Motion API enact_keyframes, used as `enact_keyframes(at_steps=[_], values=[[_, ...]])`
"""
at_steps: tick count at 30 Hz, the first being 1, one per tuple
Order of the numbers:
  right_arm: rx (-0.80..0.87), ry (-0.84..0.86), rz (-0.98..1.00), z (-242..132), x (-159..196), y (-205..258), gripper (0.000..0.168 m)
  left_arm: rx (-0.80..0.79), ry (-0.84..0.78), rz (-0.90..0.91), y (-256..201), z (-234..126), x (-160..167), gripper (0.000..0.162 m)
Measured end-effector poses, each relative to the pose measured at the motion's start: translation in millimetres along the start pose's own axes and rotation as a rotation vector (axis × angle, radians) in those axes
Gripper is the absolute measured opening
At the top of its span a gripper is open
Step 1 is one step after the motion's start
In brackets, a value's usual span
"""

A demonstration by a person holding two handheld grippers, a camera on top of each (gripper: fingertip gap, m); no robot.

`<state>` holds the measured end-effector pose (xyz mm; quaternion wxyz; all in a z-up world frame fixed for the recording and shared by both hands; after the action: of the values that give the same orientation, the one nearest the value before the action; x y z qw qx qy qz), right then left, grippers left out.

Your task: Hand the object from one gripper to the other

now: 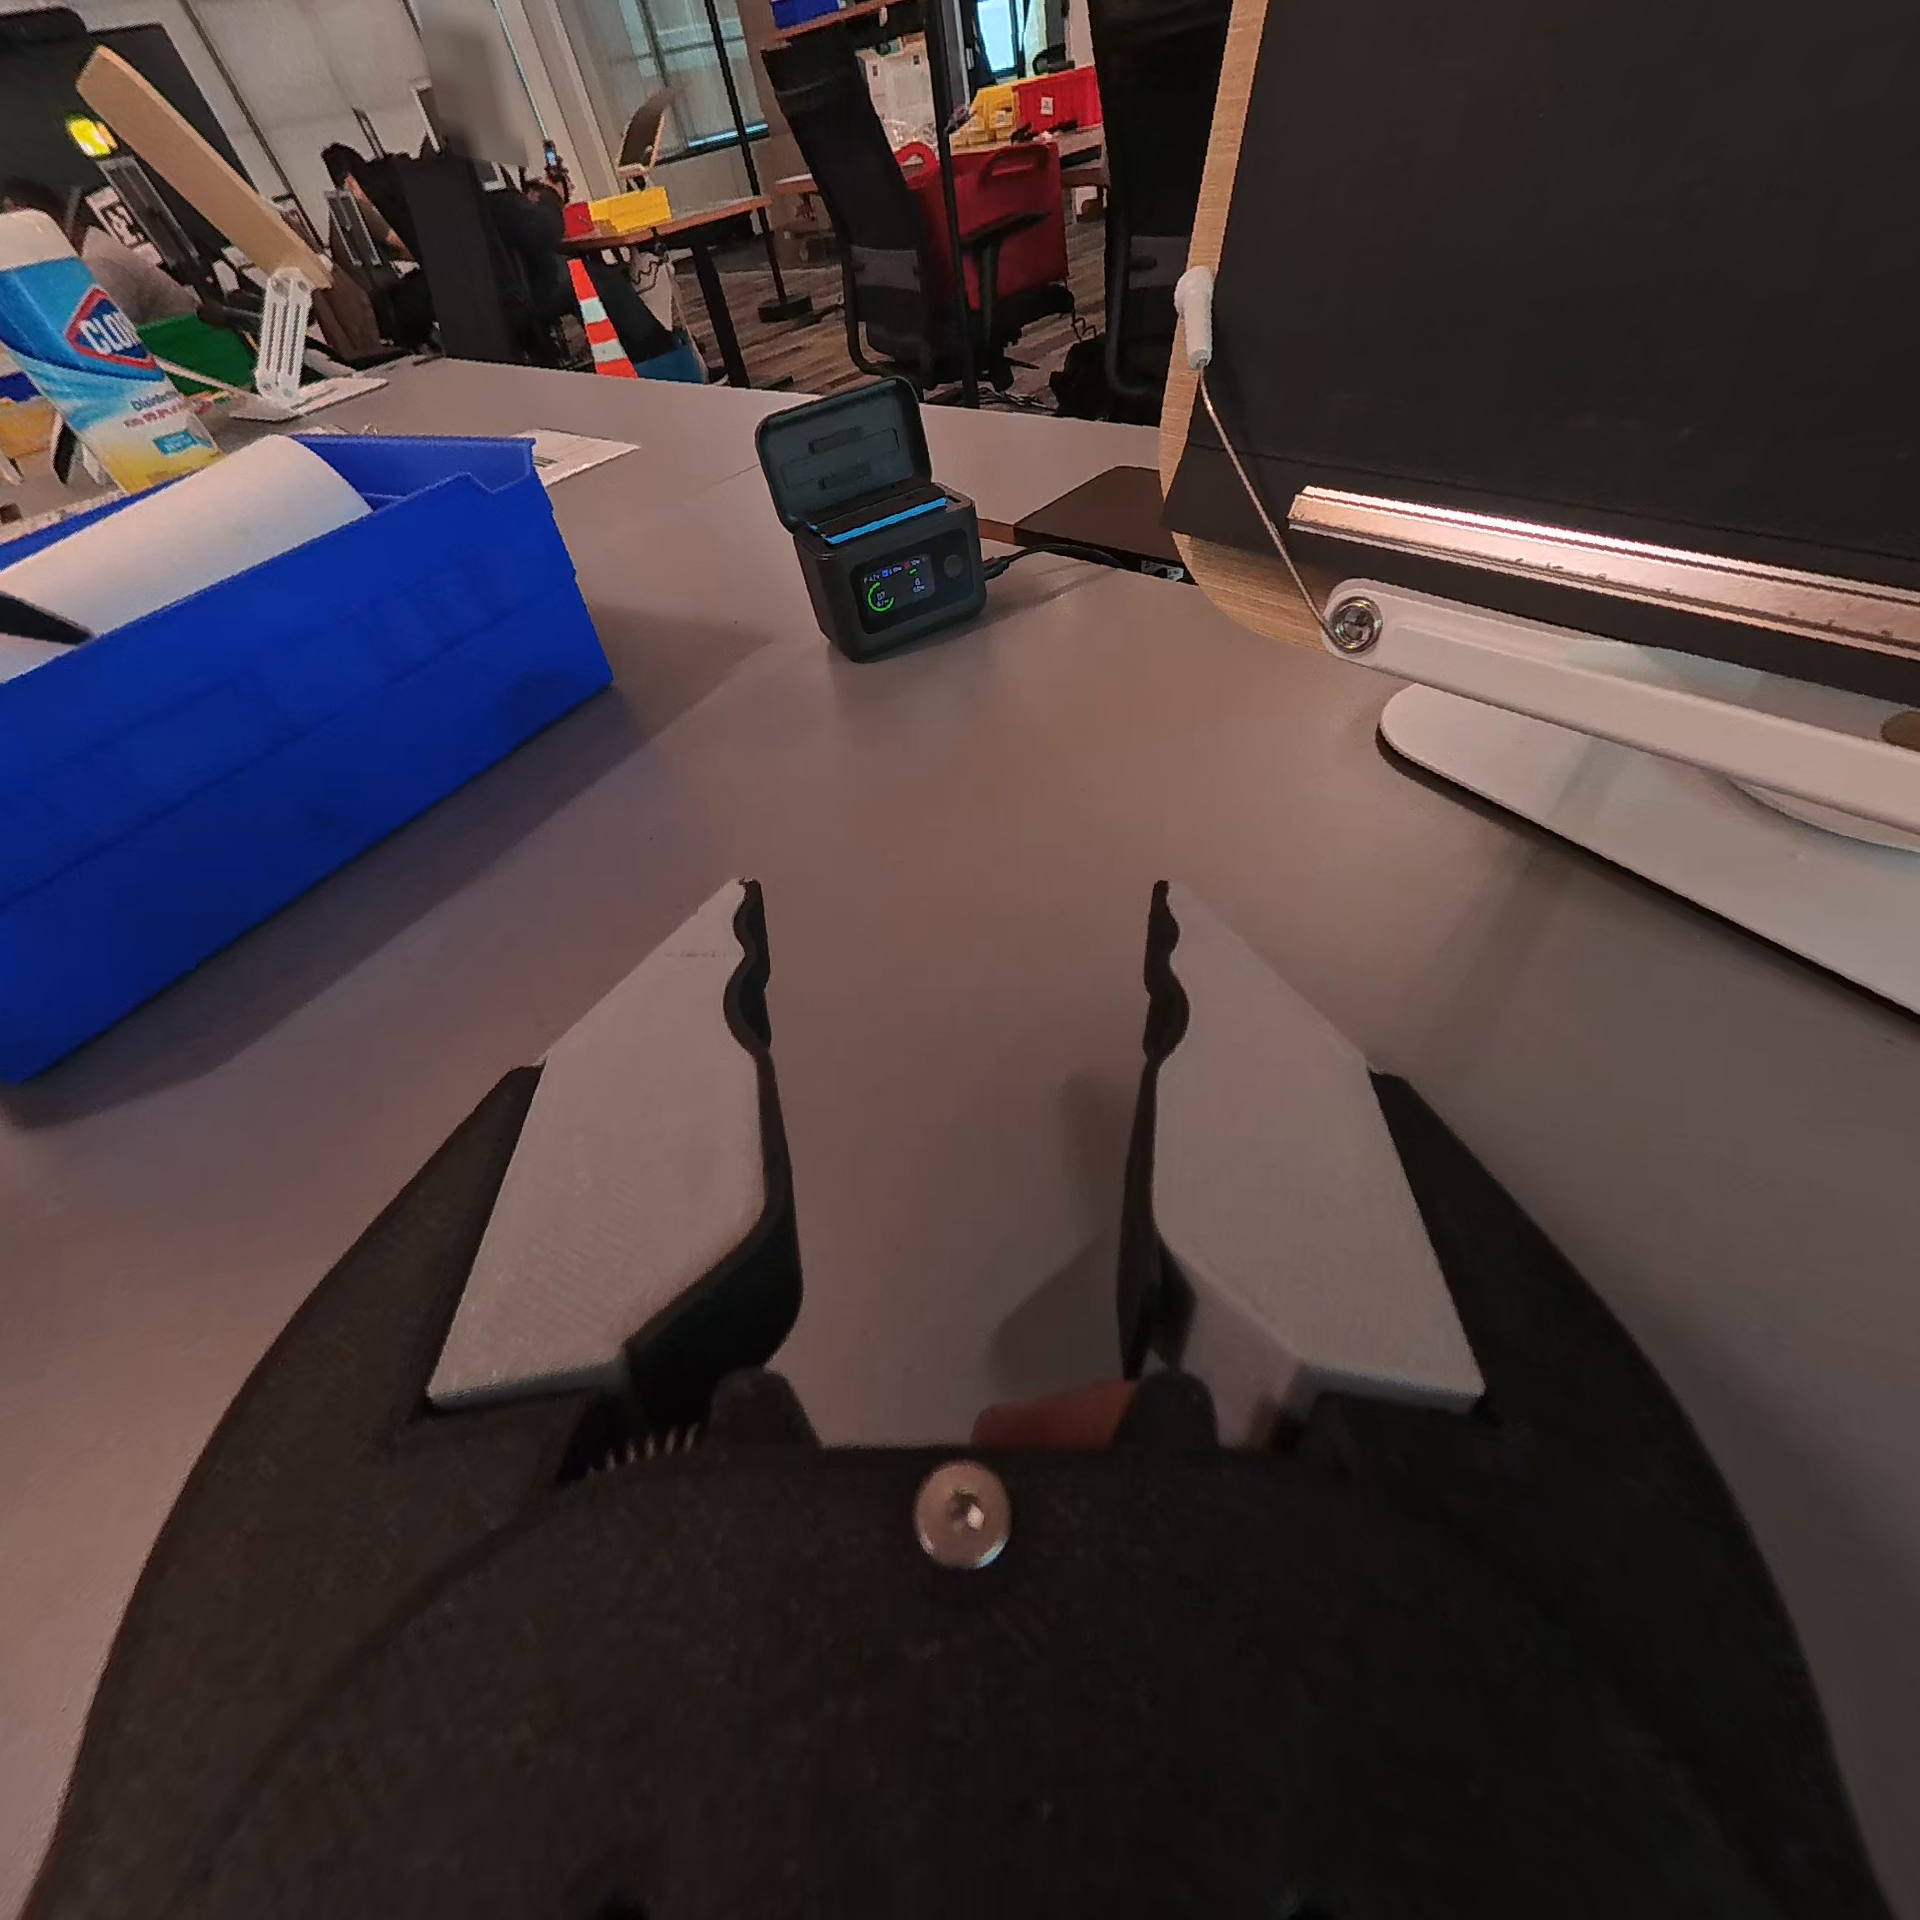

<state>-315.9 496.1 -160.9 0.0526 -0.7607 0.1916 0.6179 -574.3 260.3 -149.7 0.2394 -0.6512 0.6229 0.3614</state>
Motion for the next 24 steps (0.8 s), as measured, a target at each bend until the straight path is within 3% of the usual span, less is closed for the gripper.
enact_keyframes(at_steps=[24], values=[[0.002, -0.002, -0.002, -0.3, -0.3, 0.0, 0.069, -0.031, 0.087, 0.037, 5.1, 18.7, 8.7, 0.060]])
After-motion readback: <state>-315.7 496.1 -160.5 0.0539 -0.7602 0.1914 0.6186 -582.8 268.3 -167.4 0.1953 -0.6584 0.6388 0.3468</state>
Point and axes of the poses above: each gripper's, where its closed fingertips meet, z out along the fingers, x out of its underside, y = z × x across the jaws, the point moved 2 cm from there along -z, back along the fingers, and after that the axes turned 1 degree about -y, right-handed, at the moved point
